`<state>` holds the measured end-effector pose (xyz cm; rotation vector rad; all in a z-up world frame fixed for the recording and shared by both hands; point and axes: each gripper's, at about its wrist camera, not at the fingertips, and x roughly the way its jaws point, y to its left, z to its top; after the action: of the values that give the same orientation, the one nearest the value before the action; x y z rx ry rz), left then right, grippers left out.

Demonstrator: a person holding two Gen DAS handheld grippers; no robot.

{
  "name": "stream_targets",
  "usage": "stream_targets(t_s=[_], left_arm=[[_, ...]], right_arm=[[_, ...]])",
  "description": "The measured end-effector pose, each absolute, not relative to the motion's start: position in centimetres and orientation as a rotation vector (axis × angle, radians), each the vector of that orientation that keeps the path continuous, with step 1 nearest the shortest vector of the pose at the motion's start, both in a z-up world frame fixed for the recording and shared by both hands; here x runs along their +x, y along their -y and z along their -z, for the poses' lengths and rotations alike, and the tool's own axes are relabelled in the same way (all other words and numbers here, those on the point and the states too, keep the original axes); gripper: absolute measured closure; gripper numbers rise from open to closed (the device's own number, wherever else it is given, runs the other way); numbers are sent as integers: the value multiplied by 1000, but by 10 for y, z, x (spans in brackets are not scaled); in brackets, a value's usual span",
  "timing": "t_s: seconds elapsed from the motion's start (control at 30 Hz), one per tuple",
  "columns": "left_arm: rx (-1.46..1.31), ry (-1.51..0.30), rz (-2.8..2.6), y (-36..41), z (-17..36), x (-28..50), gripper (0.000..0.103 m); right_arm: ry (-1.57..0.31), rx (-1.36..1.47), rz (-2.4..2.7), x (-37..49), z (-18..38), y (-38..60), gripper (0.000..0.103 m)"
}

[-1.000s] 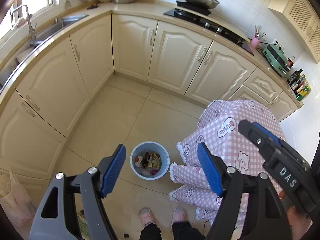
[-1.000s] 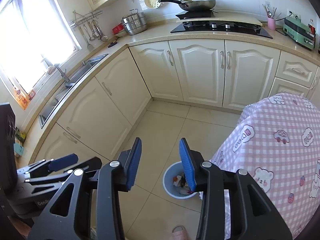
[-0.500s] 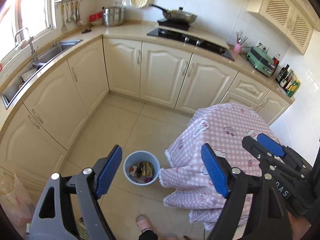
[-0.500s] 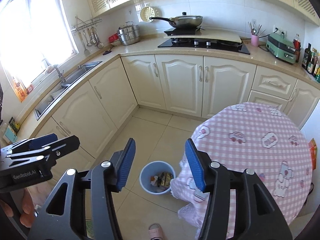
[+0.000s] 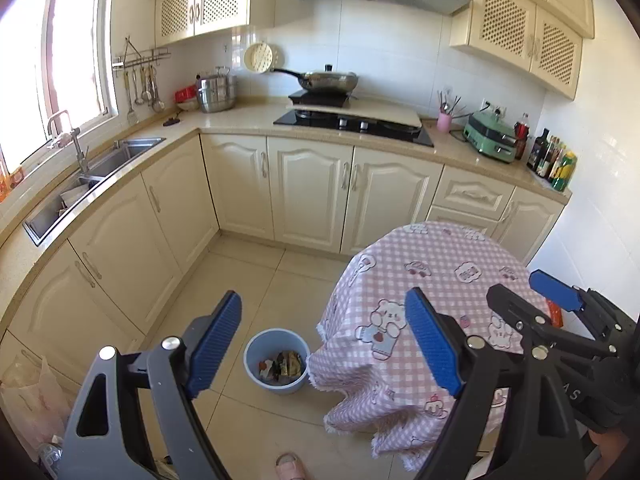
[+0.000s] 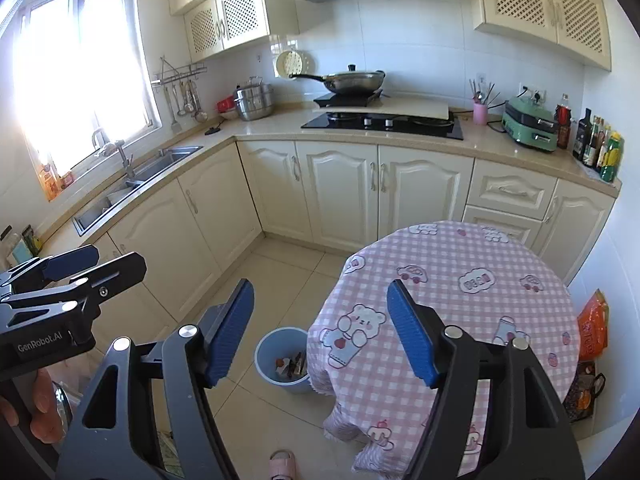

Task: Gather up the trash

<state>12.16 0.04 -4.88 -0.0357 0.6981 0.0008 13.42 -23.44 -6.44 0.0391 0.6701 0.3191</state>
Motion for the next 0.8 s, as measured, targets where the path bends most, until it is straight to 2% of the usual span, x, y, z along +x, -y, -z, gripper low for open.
stream_targets(t_s=[0.27, 0.8], left_arm=[[-4, -594, 0, 24, 26, 82, 20], [38, -530, 6, 37, 7, 49, 20]], right_arm=[[-596, 26, -295, 95, 48, 258, 25], [-520, 11, -243, 62, 42, 267, 21]])
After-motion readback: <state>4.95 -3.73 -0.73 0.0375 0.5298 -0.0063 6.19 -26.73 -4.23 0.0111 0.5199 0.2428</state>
